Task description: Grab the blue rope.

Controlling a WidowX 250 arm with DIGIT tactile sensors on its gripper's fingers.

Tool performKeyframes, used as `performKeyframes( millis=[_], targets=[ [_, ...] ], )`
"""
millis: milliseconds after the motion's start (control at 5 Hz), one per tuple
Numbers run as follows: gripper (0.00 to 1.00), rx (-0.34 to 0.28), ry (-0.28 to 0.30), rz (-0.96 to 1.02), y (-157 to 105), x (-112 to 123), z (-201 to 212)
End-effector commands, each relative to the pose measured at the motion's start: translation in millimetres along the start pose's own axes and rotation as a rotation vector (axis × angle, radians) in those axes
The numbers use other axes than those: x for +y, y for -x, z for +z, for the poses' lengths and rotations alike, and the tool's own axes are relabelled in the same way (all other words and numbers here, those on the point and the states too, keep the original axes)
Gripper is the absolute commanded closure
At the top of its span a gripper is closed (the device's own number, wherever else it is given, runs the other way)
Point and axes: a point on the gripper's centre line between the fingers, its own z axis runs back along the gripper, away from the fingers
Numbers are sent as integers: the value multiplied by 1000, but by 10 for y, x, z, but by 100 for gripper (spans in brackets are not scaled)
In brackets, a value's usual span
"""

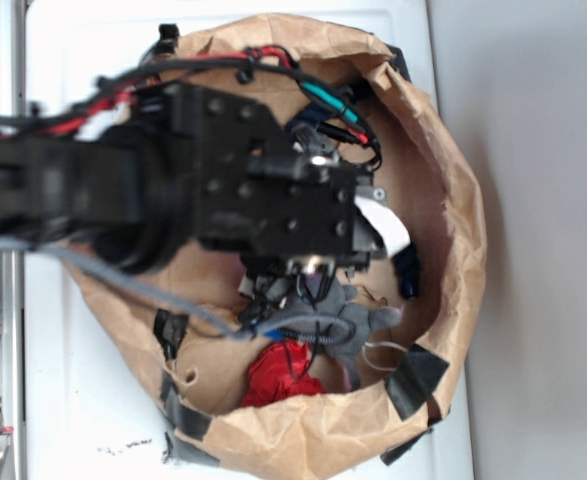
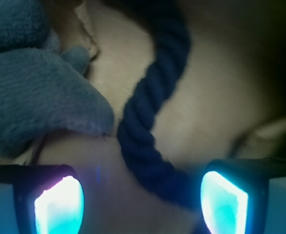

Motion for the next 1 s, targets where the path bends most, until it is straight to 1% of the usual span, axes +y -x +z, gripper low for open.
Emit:
performKeyframes(
  millis=[0,200,400,600,800],
  targets=[
    [0,-74,73,-66,-247,42,-218],
    [100,-99,76,-40,-230,55,-216],
    [100,-116,58,-28,-201,80,-164],
    [100,-142,76,-5,-163,127,31],
    [100,-193,34,27,-133,103,375]
  ],
)
